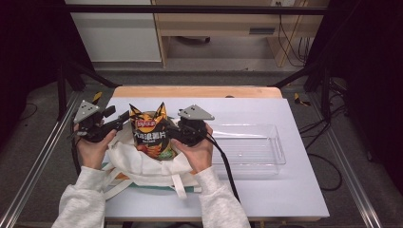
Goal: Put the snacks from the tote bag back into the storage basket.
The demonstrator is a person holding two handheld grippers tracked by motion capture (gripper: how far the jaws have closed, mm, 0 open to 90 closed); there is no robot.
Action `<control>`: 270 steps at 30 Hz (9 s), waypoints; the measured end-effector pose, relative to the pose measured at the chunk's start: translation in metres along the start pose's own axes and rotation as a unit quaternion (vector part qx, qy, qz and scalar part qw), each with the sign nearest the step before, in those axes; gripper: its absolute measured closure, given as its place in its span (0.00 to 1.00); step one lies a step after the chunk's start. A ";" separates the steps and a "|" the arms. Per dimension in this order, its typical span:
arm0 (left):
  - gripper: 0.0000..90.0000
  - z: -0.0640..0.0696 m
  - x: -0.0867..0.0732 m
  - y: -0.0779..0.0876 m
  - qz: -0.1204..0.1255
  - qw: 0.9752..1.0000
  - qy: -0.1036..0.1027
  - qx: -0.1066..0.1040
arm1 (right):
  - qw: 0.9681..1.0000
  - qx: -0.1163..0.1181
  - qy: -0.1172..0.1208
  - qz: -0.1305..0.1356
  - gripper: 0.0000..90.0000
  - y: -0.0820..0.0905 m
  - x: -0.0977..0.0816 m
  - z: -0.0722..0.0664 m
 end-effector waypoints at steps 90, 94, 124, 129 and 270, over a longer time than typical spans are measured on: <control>1.00 0.034 0.006 0.027 0.009 0.999 -0.005 -0.037 | 0.998 0.057 -0.016 -0.015 1.00 -0.003 0.017 -0.037; 1.00 0.038 0.015 0.034 0.019 0.999 -0.008 -0.034 | 0.998 0.061 -0.013 -0.003 1.00 0.004 0.029 -0.038; 1.00 0.064 0.082 0.076 0.065 0.997 -0.034 -0.017 | 0.996 0.072 0.010 0.049 1.00 0.044 0.097 -0.044; 1.00 0.069 0.088 0.079 0.069 0.997 -0.036 -0.016 | 0.996 0.069 0.014 0.054 1.00 0.050 0.104 -0.043; 1.00 0.263 0.019 -0.096 -0.012 0.991 -0.057 -0.124 | 0.994 -0.078 -0.076 -0.012 1.00 0.143 -0.024 0.162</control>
Point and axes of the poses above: each handheld gripper's, and its own axes: y roughly backward along the jaws, x roughly out of its top, z roughly to its right, the point moved 8 cm from there along -y, roughly forward along the jaws, and after that the axes turned 4 degrees about y, right-handed, at the moved point
